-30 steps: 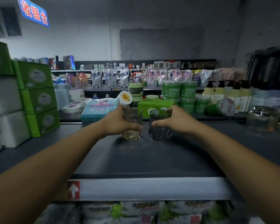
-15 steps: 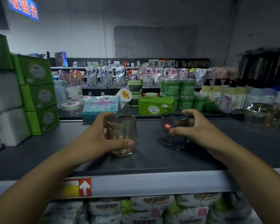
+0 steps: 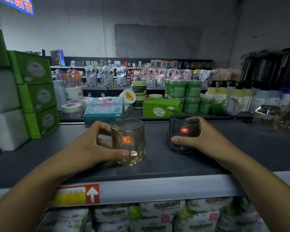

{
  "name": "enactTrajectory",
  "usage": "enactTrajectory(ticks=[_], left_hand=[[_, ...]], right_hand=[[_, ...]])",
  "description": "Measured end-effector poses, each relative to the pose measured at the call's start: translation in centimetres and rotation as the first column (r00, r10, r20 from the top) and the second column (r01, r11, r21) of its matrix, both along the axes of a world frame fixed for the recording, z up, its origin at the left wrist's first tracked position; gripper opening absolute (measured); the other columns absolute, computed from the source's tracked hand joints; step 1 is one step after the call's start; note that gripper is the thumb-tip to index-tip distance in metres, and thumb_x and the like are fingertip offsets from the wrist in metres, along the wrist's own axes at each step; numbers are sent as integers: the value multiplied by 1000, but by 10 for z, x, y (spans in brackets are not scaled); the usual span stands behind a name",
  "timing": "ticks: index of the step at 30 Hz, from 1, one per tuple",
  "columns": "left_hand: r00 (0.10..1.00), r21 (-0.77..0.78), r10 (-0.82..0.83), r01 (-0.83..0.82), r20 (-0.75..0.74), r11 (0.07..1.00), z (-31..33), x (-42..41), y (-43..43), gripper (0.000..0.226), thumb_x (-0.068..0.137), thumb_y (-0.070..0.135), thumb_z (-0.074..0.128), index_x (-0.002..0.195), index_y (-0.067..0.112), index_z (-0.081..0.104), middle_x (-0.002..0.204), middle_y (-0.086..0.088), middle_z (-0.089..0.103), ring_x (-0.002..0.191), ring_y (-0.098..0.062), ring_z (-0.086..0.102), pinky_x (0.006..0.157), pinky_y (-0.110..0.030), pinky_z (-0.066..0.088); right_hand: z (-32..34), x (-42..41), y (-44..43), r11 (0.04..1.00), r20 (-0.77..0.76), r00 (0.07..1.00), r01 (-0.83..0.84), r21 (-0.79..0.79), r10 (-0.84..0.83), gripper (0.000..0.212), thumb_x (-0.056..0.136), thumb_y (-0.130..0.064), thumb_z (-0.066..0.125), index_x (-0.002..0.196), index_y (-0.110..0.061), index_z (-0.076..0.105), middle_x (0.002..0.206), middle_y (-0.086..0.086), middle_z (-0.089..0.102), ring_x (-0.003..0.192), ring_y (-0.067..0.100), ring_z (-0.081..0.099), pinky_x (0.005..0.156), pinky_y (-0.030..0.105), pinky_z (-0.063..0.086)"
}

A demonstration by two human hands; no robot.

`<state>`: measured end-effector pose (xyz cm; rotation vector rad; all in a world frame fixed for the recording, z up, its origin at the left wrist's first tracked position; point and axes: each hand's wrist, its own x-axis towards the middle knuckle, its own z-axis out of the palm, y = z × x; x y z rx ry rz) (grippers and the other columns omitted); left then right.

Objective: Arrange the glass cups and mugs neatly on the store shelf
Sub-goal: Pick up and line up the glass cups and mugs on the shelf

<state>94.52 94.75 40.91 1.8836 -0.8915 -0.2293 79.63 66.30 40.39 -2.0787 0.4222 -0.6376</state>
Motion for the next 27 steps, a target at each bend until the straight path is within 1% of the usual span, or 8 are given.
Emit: enactTrajectory(ticks=[5,10,13,16,18,20,23,27], left_hand=[[995,14,-94,94,-26,995,2,-7,-13,100,48,36,93,136,31,45,108,24,74,101,1,71,82,-16,56],[996,67,-28,23,86,997,3,-17,-23,57,66,29,90,110,31,53,76,45,63,72,21,62,58,1,42],[994,28,35,-38,102,999,2,-17,-26,69,53,45,93,109,29,58,83,30,73,74,12,67,61,-7,47],[981,2,93,-95,170,995,5,-24,-30,74,46,55,92,107,32,57,85,13,76,75,12,66,62,-13,45],[979,-91,85,-69,185,994,8,-25,-36,81,42,65,92,109,33,59,89,13,76,76,7,69,69,-18,51],[985,-238,69,-29,160,971,15,-30,-43,89,35,70,91,111,34,62,91,17,77,79,0,73,73,-26,57],[985,-417,55,18,163,909,23,-44,-58,77,35,64,91,105,43,66,91,22,76,79,2,73,71,-20,59],[987,-474,-26,100,160,875,25,-82,-97,90,31,82,83,111,42,69,99,14,78,90,-8,75,87,-46,58]], right_hand=[[2,-1,1,1000,-38,999,-8,-28,7,82,58,-47,93,126,-30,50,115,-7,65,104,6,63,78,21,48],[2,3,6,994,-50,997,56,-90,-61,86,51,-57,94,121,-29,53,110,-7,67,101,9,64,81,28,51],[4,4,11,992,-33,995,86,-88,-90,82,52,-53,95,118,-27,54,107,-6,68,98,10,65,84,30,54],[8,2,20,995,8,996,94,-31,-94,74,55,-42,98,114,-24,57,103,-5,69,93,9,66,73,21,54],[12,-3,24,994,70,992,107,28,-109,69,57,-38,98,112,-23,59,103,-4,70,91,9,68,70,16,54],[17,-14,25,987,163,976,129,100,-144,66,59,-36,97,112,-23,60,106,-3,72,95,10,70,81,25,59],[24,-46,20,971,280,943,124,202,-179,62,61,-31,96,113,-22,63,106,-5,76,97,10,73,91,36,60],[28,-104,-3,971,305,933,136,195,-191,64,60,-35,96,114,-34,62,111,-10,76,103,9,72,95,38,57]])
